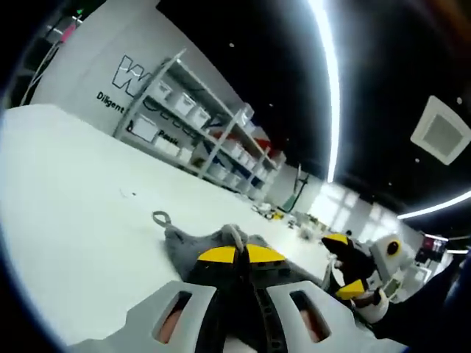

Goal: Open the folded towel by lifting each exposed corner and separating the folded layers until the towel lies flat within the target outline without major curled edges

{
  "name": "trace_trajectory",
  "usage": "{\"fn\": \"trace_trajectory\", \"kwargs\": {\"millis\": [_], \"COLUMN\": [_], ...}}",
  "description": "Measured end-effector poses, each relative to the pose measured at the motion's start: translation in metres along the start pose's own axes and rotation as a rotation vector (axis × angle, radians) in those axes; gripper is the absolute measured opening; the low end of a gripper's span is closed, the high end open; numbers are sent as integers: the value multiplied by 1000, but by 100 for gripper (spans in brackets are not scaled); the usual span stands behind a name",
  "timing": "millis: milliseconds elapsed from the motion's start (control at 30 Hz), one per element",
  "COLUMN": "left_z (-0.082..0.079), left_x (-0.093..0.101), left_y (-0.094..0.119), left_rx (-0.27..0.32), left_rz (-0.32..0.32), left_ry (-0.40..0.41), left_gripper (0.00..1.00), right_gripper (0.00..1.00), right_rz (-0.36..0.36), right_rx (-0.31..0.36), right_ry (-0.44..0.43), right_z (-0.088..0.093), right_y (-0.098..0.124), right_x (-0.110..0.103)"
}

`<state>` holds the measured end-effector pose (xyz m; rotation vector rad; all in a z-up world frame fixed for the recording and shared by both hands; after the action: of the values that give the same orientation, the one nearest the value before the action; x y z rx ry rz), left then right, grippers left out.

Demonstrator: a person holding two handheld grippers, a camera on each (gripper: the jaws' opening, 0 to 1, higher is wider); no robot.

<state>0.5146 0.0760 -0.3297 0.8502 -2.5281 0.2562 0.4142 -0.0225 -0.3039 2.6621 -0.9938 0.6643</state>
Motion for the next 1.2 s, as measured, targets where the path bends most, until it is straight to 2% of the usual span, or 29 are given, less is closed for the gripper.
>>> {"fn": "trace_trajectory", "kwargs": {"millis": [67,167,267,367,433,467,600,667,767,967,1200], "left_z": [-2,-1,-1,-4,-4,-4,-2,-2,-2,-3,-4], "left_x": [-4,-2,-2,-6,-8,-9,-11,-11,-10,-10,-13], "left_y": [-1,4,5,5,6,6,6,6,7,8,8], "left_rx": [1,5,3,8,10,10,6,4,6,2,0], "left_rz": [-12,-19,-1,-8,-10,-13,-20,-24,-24,-31,-41], "left_ry": [-16,-20,4,-1,0,-1,-4,-9,-12,-33,-49], "left_gripper": [2,2,2,2,2,2,2,2,2,2,2], "right_gripper": [43,44,46,46,47,49,52,52,47,47,43], "right_rz": [3,0,7,45,61,93,123,125,110,69,15], "right_rx": [-5,-17,-17,16,-1,8,-34,-39,-33,-59,-39], "right_ry": [-29,-152,-226,-256,-266,-261,-314,-377,-417,-515,-639], "right_z": [2,12,18,17,19,20,38,45,49,65,68], "right_y": [4,12,22,35,39,43,54,61,66,70,74], "right_x": [3,6,10,16,17,21,25,28,31,32,24]}}
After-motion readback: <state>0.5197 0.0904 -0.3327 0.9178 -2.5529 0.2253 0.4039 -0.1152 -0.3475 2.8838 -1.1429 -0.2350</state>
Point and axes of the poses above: the point that each gripper's makers call its tool centre point, and the gripper's own axes: y roughly backward along the fingers, x roughly to its right, z roughly out of its underside, the point moved 1 cm from there along y, roughly backward along the fingers, and after that the axes turned 2 degrees about -y, right-handed, at the moved point
